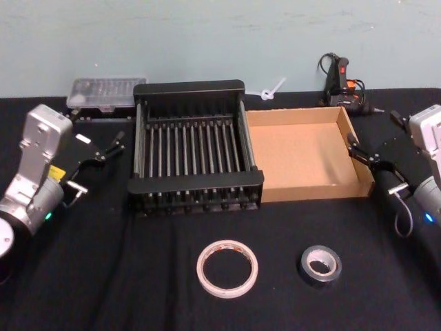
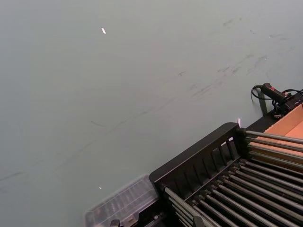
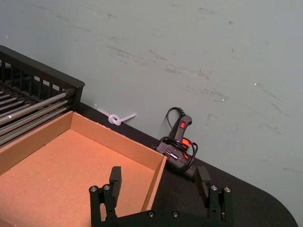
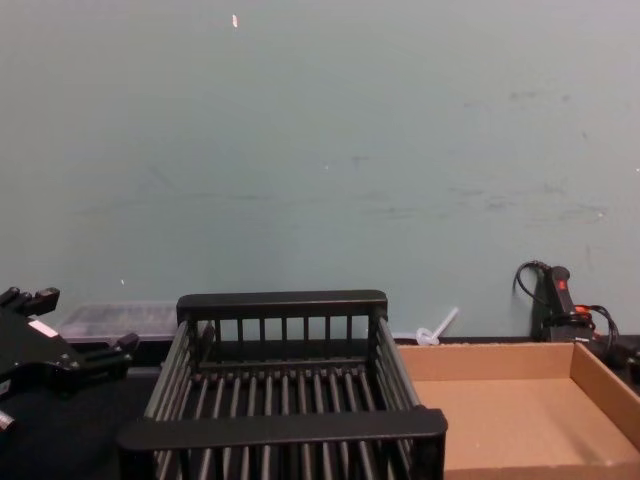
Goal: Pick up the white tape and place it into the black box , Pick up the silver tape and place it into the brown box.
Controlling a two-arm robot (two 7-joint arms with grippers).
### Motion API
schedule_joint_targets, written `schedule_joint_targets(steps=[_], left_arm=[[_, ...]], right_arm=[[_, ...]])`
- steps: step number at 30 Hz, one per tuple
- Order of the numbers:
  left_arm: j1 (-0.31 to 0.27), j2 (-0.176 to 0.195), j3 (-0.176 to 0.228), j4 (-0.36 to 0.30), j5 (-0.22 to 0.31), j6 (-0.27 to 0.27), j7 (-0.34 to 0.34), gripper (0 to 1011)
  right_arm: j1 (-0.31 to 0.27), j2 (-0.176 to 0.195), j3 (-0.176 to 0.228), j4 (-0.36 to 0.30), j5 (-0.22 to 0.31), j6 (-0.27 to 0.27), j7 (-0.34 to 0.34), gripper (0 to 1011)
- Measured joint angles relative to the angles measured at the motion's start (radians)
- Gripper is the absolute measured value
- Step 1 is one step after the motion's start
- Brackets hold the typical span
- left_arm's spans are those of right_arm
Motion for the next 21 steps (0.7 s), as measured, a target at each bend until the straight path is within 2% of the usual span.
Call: schedule_joint_targets(steps=[8, 21], left_arm=[[0.0, 0.0, 0.0, 0.0, 0.0, 0.0, 0.0, 1001], [0.0, 0.0, 0.0, 0.0, 0.0, 0.0, 0.0, 1001]], right_arm=[[-0.026, -0.007, 0.028, -0.021, 0.009, -0.007, 0.023, 1000], [-0.137, 0.001, 0.087, -0.144, 0.064, -0.001, 0.062, 1000]])
